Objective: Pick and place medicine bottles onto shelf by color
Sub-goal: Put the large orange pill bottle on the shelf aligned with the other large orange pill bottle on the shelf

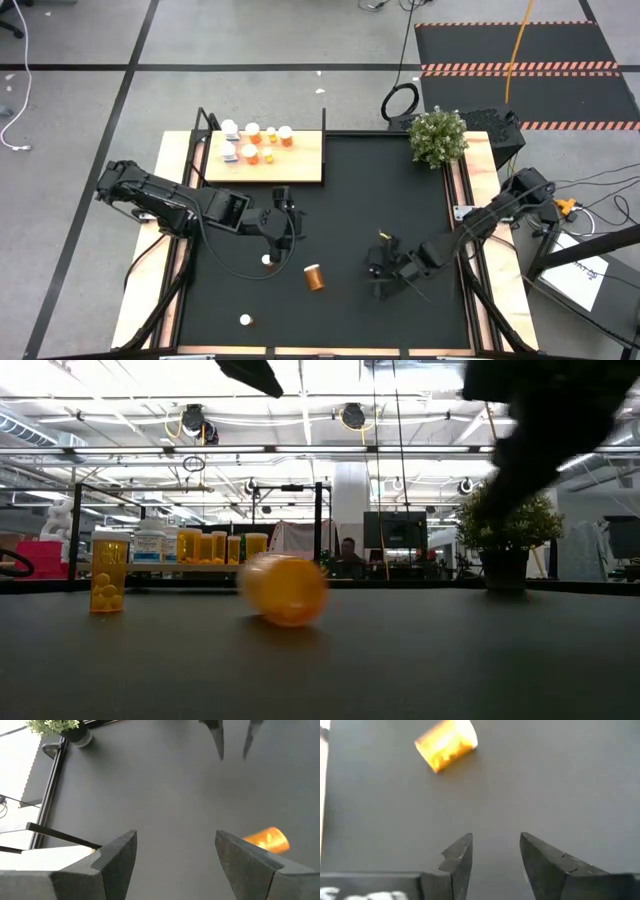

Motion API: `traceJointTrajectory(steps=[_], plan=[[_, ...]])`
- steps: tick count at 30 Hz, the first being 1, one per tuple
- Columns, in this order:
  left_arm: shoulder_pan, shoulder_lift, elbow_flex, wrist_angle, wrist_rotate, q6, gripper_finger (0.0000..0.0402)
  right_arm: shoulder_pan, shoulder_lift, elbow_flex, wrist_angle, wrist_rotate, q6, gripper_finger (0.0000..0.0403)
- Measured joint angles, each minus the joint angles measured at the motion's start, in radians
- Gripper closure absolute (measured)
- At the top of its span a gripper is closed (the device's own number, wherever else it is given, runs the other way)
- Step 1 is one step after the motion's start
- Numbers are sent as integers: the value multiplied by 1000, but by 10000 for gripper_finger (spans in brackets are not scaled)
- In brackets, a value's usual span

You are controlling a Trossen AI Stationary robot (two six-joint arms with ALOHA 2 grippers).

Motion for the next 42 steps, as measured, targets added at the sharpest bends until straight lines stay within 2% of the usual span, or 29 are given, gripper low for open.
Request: traceJointTrajectory(steps=[4, 6, 9, 12, 18, 23, 28, 32, 42], plan=[[0, 0, 0, -37, 0, -17, 131, -58, 55, 0, 253, -12, -122, 223], [-2, 0, 0, -84, 4, -48, 131, -78, 98, 1, 371, -53, -177, 212], [-26, -1, -20, -128, 89, -135, 131, -97, 155, 1, 482, -88, -217, 198], [-120, 0, -79, -126, 180, -158, 131, -104, 176, 1, 487, -87, -224, 191], [-335, 33, -126, -114, 167, -261, 131, -102, 177, 0, 461, -86, -225, 191], [-457, 145, -109, -60, 156, -303, 131, -102, 177, 0, 452, -92, -222, 191], [-485, 315, -47, -58, 244, -310, 131, -100, 177, 0, 440, -113, -231, 191], [-477, 388, 14, -74, 251, -286, 131, -100, 177, 0, 433, -113, -241, 190], [-445, 341, 43, -75, 198, -268, 131, -86, 177, 0, 408, -112, -252, 190]])
